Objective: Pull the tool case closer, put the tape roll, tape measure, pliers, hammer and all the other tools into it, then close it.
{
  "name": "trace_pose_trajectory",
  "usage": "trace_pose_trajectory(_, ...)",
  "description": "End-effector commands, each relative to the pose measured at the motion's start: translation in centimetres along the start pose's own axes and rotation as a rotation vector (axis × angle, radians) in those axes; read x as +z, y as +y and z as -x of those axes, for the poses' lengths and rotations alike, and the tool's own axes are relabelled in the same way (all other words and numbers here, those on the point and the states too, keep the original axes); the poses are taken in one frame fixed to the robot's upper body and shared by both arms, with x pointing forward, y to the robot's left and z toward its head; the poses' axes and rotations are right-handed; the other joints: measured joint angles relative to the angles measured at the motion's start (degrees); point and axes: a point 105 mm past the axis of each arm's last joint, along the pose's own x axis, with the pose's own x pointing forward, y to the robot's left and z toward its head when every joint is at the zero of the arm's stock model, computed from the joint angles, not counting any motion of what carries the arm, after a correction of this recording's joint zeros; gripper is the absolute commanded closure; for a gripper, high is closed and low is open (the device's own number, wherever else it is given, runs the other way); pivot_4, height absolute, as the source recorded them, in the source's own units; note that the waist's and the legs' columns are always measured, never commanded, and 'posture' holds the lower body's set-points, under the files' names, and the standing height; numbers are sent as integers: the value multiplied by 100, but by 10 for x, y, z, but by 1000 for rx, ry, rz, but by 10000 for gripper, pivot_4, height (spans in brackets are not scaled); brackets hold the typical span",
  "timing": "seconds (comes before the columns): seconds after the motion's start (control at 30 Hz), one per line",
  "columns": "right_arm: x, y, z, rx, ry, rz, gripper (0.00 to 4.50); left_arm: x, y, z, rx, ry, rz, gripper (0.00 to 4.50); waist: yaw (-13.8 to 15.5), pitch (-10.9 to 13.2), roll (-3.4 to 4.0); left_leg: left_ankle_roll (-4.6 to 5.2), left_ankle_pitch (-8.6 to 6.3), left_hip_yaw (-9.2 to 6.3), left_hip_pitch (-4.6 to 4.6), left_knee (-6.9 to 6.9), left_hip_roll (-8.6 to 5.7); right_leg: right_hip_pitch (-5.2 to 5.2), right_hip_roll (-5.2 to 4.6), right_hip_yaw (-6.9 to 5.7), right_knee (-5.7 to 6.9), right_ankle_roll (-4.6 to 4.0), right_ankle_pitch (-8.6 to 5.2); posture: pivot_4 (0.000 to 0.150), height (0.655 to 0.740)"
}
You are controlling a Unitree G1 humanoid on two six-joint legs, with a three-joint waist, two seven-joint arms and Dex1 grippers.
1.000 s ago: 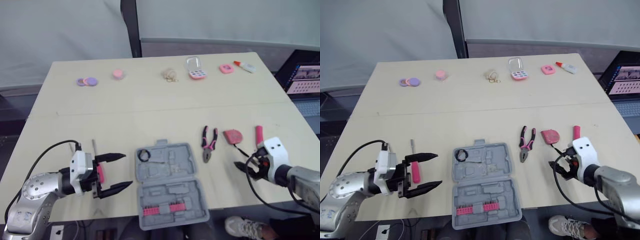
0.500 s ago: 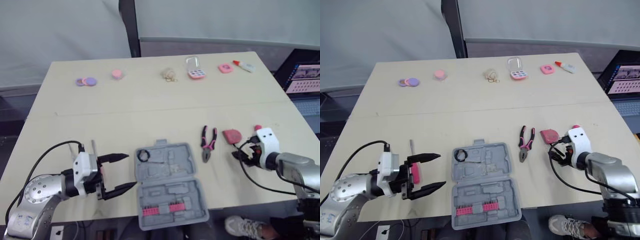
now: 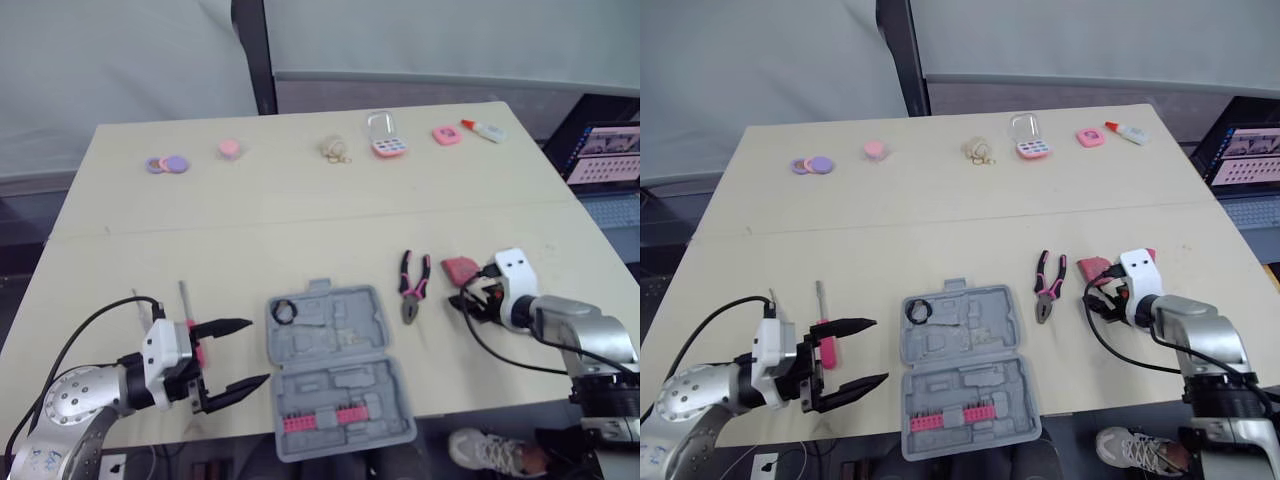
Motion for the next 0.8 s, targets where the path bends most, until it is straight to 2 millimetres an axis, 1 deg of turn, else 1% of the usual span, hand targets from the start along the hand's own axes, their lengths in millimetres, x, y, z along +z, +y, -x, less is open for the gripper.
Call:
trace_pose_trajectory(0.03,6,2,-2,12,-17,0,1000,5,-1,2,13,-12,-33,0,-6,0,0,0,0,0,0,0,0,0,0,0,0,0,0,1500,7400)
trace_pose_trajectory(0.3,5,3,-3,18,-7,-6,1000,6,-1,1,18,-13,-38,0,-5,0,0,0,0,1,0,0,1,0,0,-2,0,0,0,1500,7400)
trace_pose_trajectory(0.33,5,4,-3,19,-5,-7,3253,6,-1,1,18,-14,-39,0,-5,0,0,0,0,0,0,0,1,0,0,-2,0,0,0,1500,7400)
trace_pose_trajectory(0.4,4,4,-3,20,-1,-8,9509,7,0,0,20,-16,-40,0,-6,0,0,-1,0,0,0,0,1,0,0,-2,0,0,0,1500,7400)
trace_pose_trajectory(0.47,4,5,-3,22,2,-8,19602,7,0,0,21,-17,-41,0,-6,0,0,0,0,0,0,0,1,0,0,-2,0,0,0,1500,7400)
trace_pose_trajectory(0.5,3,5,-3,23,4,-8,23865,8,0,-1,22,-18,-42,0,-6,0,0,0,0,0,0,0,1,0,0,-2,0,0,0,1500,7400)
trace_pose_trajectory(0.57,3,6,-3,24,7,-8,35512,8,1,-1,23,-19,-43,0,-6,0,0,-1,0,0,0,0,1,0,0,-2,0,0,0,1500,7400)
trace_pose_trajectory(0.63,2,7,-3,27,10,-7,44730,9,1,-2,22,-20,-44,0,-6,0,0,-1,0,0,0,0,1,0,0,-3,0,0,0,1500,7400)
trace_pose_trajectory(0.8,1,14,-5,40,17,-3,44730,9,2,-4,17,-24,-41,0,-7,0,0,-1,0,0,0,0,1,0,0,-3,0,0,0,1500,7400)
